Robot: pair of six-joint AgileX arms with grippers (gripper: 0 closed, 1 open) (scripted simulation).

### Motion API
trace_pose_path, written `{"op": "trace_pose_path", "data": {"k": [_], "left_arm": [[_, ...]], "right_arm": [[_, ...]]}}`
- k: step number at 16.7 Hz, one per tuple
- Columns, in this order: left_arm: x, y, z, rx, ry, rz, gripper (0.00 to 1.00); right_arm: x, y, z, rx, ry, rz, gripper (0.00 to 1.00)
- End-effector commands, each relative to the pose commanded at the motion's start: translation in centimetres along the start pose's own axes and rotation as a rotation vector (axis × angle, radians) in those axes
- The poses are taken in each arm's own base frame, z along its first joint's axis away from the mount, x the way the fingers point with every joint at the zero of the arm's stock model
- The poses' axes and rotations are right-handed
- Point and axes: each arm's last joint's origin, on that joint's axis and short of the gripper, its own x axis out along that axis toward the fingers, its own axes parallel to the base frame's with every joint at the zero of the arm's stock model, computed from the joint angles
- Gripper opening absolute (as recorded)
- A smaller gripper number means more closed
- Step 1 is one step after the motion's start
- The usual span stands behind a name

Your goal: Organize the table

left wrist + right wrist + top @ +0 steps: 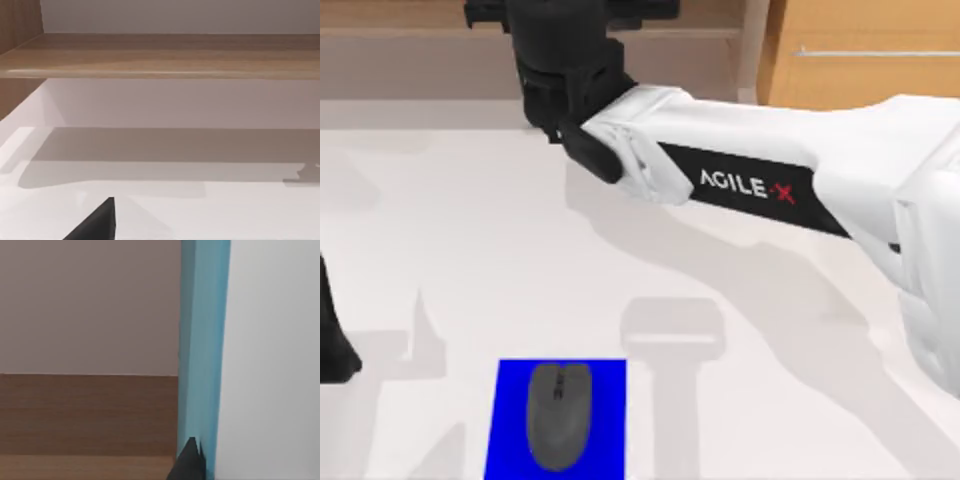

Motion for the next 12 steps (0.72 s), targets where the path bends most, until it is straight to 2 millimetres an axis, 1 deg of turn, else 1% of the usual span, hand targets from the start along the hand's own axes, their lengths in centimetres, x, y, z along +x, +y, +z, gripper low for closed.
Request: {"op": "trace_pose_path", "data": {"k": [1,4,6,9,12], "left_arm": [[0.0,0.0,0.0,0.000,0.000,0.000,1.00],[0.0,0.0,0.0,0.000,0.000,0.000,1.00],[0.0,0.0,0.0,0.000,0.000,0.000,1.00],[0.0,0.0,0.0,0.000,0.000,0.000,1.00],[0.0,0.0,0.0,0.000,0.000,0.000,1.00]], "right_arm": [[0.3,-0.2,-0.2,-0.001,0.003,-0.003,0.00],[0.1,-0.4,0.1,0.005,0.003,0.007,0.00],[-0.3,-1.3,0.4,0.020,0.010,0.038,0.00],[-1.6,-3.5,1.0,0.052,0.032,0.114,0.00],[-3.5,-6.8,1.4,0.107,0.065,0.210,0.00]]}}
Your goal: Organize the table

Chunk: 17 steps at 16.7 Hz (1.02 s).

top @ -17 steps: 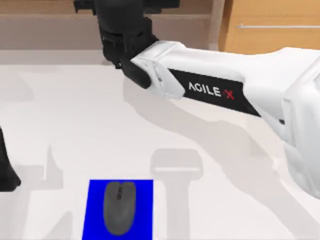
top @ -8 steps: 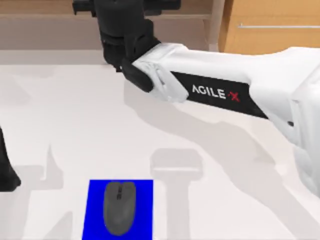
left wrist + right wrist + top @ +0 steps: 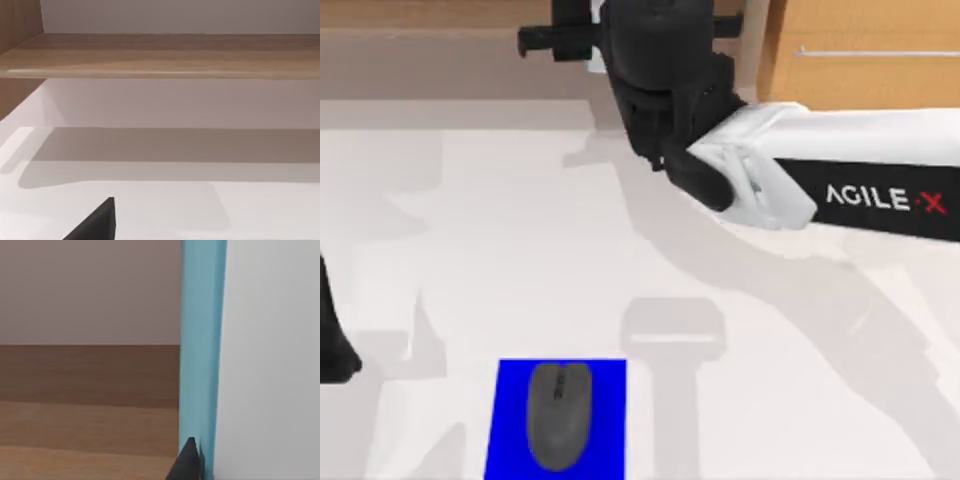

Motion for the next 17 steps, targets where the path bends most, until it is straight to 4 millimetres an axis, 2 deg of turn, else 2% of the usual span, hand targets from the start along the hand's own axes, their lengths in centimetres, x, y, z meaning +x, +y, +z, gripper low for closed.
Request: {"op": "trace_pose_path", "data": {"k": [5,9,14,17], "left_arm": [[0.0,0.0,0.0,0.000,0.000,0.000,1.00],[0.0,0.0,0.0,0.000,0.000,0.000,1.00],[0.0,0.0,0.0,0.000,0.000,0.000,1.00],[0.0,0.0,0.0,0.000,0.000,0.000,1.00]], "right_arm": [[-5.8,-6.6,0.6,0.165,0.064,0.168,0.00],[-10.4,-12.8,-0.6,0.346,0.142,0.252,0.00],[-14.4,-21.3,-3.3,0.633,0.242,0.175,0.00],[-15.5,-25.9,-4.6,0.833,0.269,0.061,0.00]]}}
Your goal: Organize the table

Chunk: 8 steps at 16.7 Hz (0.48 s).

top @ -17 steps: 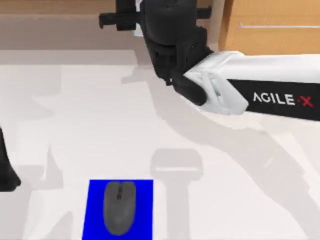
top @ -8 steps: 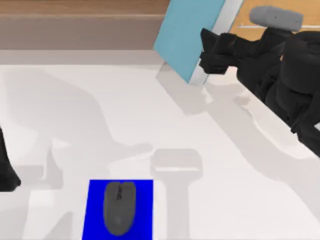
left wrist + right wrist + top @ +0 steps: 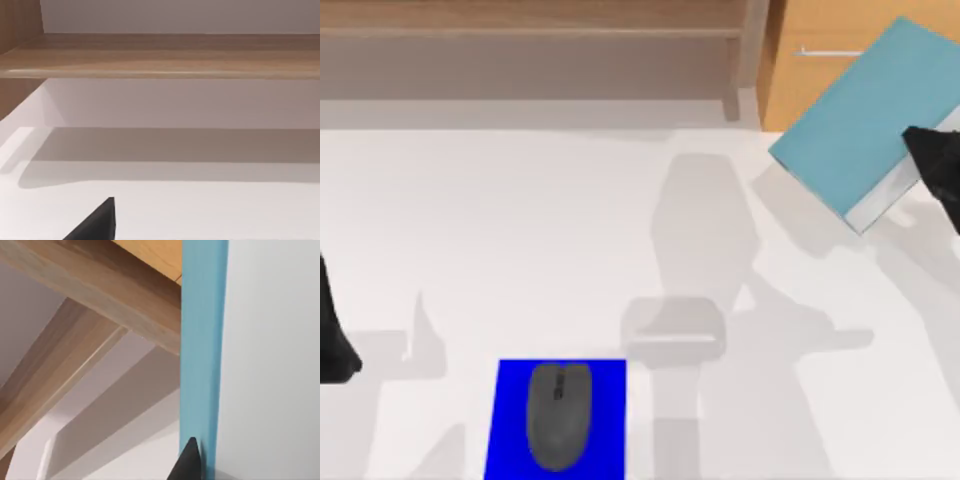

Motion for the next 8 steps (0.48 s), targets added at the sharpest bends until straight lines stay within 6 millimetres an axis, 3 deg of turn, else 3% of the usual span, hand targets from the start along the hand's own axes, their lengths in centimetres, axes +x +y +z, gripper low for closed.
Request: {"op": "trace_pose_path", "data": {"k": [4,8], "left_arm": [[0.0,0.0,0.0,0.000,0.000,0.000,1.00],[0.0,0.0,0.0,0.000,0.000,0.000,1.00]], "right_arm": [[-1.0,-4.4,4.0,0.270,-0.088,-0.091,0.00],[-1.4,-8.0,9.5,0.479,-0.227,-0.134,0.00]]}}
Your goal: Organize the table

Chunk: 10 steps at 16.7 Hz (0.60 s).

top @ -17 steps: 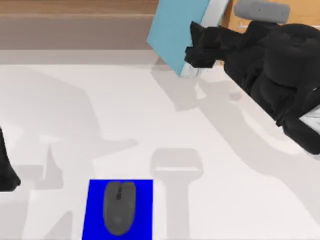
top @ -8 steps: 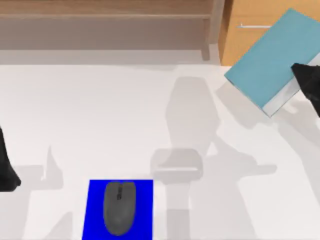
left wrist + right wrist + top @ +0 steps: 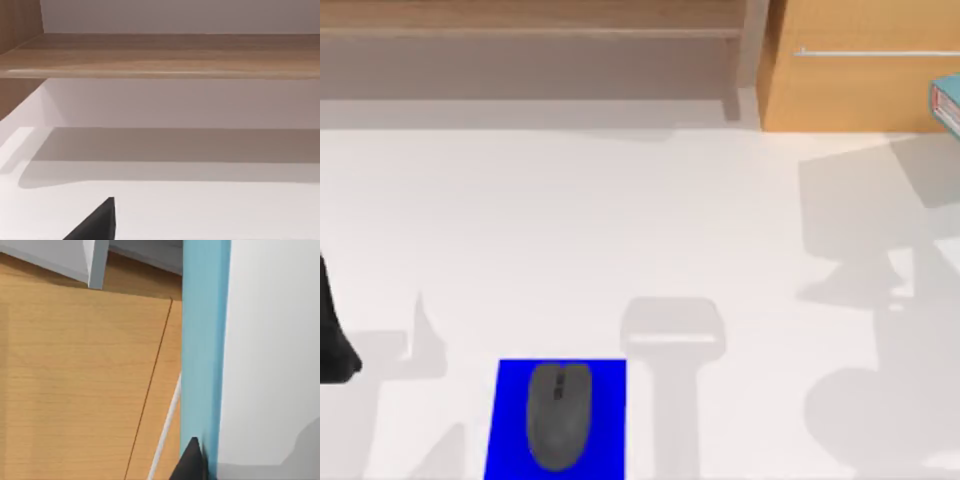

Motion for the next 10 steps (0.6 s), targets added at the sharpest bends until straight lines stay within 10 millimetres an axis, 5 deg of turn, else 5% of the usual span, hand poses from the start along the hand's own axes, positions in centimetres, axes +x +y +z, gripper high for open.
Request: {"op": "trace_pose_path", "data": {"k": [6,10], "left_arm": [[0.0,0.0,0.0,0.000,0.000,0.000,1.00],[0.0,0.0,0.0,0.000,0.000,0.000,1.00]], "right_arm": [[2.7,-1.1,8.5,0.189,-0.134,-0.002,0.00],[3.8,-1.8,10.2,0.228,-0.142,-0.006,0.00]]}}
